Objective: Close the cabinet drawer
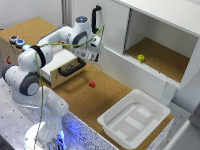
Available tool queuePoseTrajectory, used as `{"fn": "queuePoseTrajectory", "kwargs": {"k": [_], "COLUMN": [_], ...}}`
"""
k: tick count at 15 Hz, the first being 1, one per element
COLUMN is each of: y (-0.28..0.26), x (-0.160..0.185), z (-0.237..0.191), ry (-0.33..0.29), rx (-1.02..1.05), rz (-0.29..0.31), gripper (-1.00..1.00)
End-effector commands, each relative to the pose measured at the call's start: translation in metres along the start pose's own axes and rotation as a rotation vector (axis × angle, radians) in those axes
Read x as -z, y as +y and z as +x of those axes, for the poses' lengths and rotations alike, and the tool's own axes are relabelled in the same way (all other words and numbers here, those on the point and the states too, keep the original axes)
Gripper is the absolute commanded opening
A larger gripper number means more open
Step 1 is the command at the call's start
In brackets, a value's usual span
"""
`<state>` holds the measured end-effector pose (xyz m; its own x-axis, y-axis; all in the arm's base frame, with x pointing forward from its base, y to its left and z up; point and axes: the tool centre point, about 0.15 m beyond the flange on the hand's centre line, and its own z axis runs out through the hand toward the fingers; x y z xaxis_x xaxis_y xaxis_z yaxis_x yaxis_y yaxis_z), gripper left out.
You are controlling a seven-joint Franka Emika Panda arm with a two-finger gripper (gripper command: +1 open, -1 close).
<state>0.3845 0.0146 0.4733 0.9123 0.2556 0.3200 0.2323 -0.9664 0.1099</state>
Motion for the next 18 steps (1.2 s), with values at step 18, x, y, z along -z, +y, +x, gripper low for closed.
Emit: {"fn": "queuePoseTrajectory", "kwargs": {"k": [18], "y": [-0.041], "x": [-0.086], "z": [-0.086], "ry": [-0.234], "rx": [-0.089], "rz": [0.150], "gripper": [1.00]}}
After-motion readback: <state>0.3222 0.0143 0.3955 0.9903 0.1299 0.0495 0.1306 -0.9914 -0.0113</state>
